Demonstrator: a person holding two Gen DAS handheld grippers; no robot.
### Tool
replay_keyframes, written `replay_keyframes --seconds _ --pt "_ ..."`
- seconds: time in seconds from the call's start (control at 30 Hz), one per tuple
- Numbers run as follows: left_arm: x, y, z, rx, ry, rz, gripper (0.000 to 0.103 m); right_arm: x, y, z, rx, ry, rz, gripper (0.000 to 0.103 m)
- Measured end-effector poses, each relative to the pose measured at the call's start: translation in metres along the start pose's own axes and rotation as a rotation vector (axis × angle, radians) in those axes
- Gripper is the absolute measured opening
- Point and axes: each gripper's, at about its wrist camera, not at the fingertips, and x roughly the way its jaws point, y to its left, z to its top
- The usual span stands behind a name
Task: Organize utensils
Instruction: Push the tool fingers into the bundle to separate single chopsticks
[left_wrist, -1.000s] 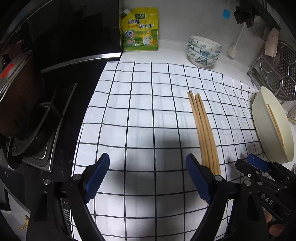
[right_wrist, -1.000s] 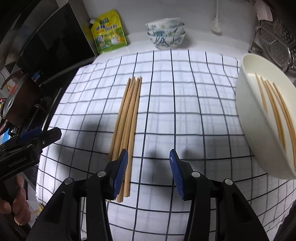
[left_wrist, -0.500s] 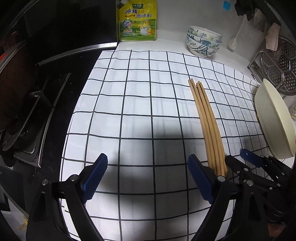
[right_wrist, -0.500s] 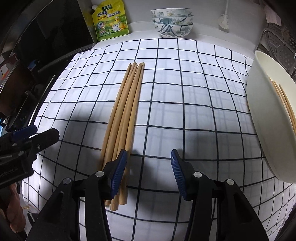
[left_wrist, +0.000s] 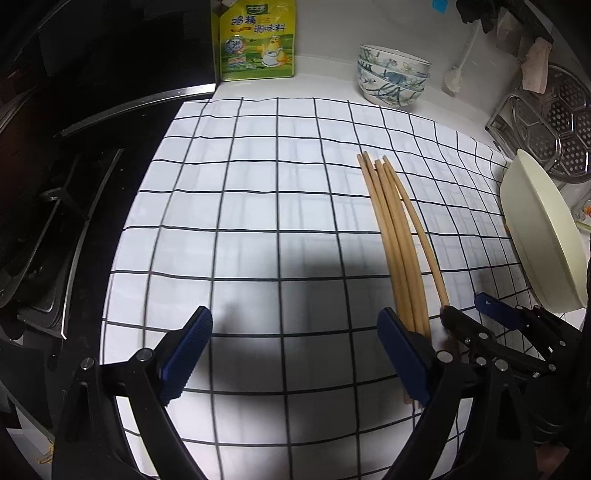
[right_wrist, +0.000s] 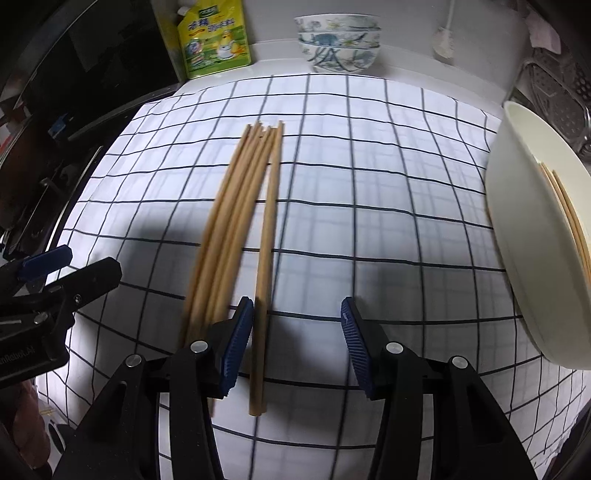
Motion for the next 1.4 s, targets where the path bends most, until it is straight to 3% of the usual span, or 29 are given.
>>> replay_keyframes --seconds 0.57,1.4 --pt "0.032 -0.037 0.004 0.078 0.049 -0.009 0.089 -0.011 -0.031 -0.004 0.052 -0.025 -0.01 0.048" --pt "0.036 -0.022 -0.006 0.072 0.059 0.084 0.096 -0.003 -0.034 0.003 0.051 -0.018 -0.023 0.048"
